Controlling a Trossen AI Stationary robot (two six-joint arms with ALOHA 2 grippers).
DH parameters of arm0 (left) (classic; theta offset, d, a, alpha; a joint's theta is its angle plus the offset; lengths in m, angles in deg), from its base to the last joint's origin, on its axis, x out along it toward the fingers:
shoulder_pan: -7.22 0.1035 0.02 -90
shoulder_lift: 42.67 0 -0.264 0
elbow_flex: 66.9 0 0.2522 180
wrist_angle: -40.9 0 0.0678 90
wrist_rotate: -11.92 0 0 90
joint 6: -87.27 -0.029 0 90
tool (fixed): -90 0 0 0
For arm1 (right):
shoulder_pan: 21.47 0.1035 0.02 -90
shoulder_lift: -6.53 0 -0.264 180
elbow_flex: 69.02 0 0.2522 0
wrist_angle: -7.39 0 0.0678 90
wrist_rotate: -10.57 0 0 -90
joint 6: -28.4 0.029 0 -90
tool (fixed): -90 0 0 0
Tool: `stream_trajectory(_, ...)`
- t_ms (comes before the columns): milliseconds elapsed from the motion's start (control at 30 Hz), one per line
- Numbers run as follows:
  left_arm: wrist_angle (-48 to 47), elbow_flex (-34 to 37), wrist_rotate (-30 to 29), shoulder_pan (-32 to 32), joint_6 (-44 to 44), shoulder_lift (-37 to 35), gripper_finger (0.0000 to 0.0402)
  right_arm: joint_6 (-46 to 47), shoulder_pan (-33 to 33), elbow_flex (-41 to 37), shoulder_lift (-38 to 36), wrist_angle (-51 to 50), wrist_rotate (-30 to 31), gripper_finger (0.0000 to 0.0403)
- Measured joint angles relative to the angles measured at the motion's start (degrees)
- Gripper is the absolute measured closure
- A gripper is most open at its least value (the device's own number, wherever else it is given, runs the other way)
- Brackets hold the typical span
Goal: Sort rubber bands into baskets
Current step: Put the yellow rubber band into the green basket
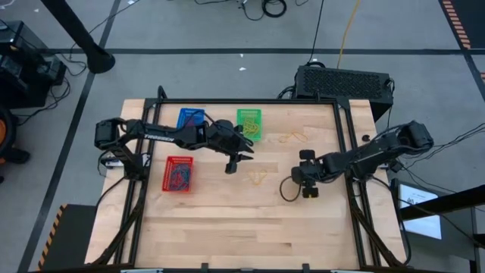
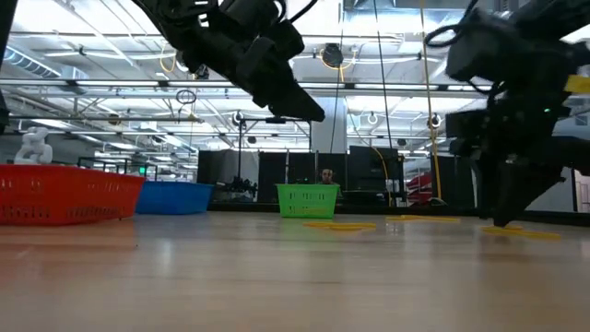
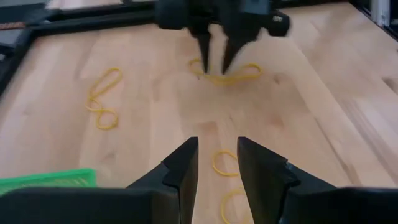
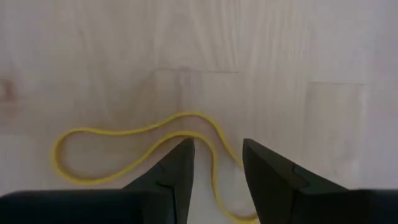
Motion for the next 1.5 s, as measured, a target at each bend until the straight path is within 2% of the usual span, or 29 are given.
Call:
stream_trajectory(267,-0.55,1.10,1.42,0.04,-1.31,-0.32,0.0283,-3.48,-6.98,0.64,6.69,1.40,-8.86,0.0279)
stream_trajectory(367,-1.69,1.10,2.20,-0.02,-1.47,-1.61,0.0283,-1.06,-7.62,0.76,6.97,1.21,-11.62,0.0311)
stream_trajectory(500,-4.97,1.10,2.59,-0.11,-2.17,-4.11,0.0283,0.58,-7.51,0.22,4.94,1.19,-12.77,0.0384)
stream_trajectory(667,-8.16,1.35,2.61,-0.40,-2.66,-6.91,0.0283,4.30,-7.53,0.12,1.37,0.76,-13.33,0.0399)
stream_trajectory(767,-2.80,5.07,2.63,-1.01,-2.58,-8.84,0.0283,6.22,-7.26,0.62,-2.25,0.51,-13.82,0.0401)
stream_trajectory(900,12.86,12.64,3.15,-1.23,0.37,-11.33,0.0283,8.63,-6.44,0.70,-6.93,2.39,-12.65,0.0402)
stream_trajectory(1000,28.65,17.93,6.09,-1.36,4.41,-11.24,0.0283,10.65,-5.39,0.79,-9.51,8.07,-8.71,0.0402)
stream_trajectory(1100,38.01,20.20,9.05,-2.33,8.80,-9.18,0.0283,12.00,-4.62,0.79,-10.37,15.66,-4.62,0.0403)
stream_trajectory(1300,40.98,19.97,8.09,-4.01,15.87,-5.61,0.0283,10.81,-3.94,0.90,-9.70,31.02,-2.40,0.0403)
stream_trajectory(1500,41.91,18.75,3.39,-5.31,19.89,-0.76,0.0283,9.99,-3.96,0.89,-9.11,39.58,-2.12,0.0403)
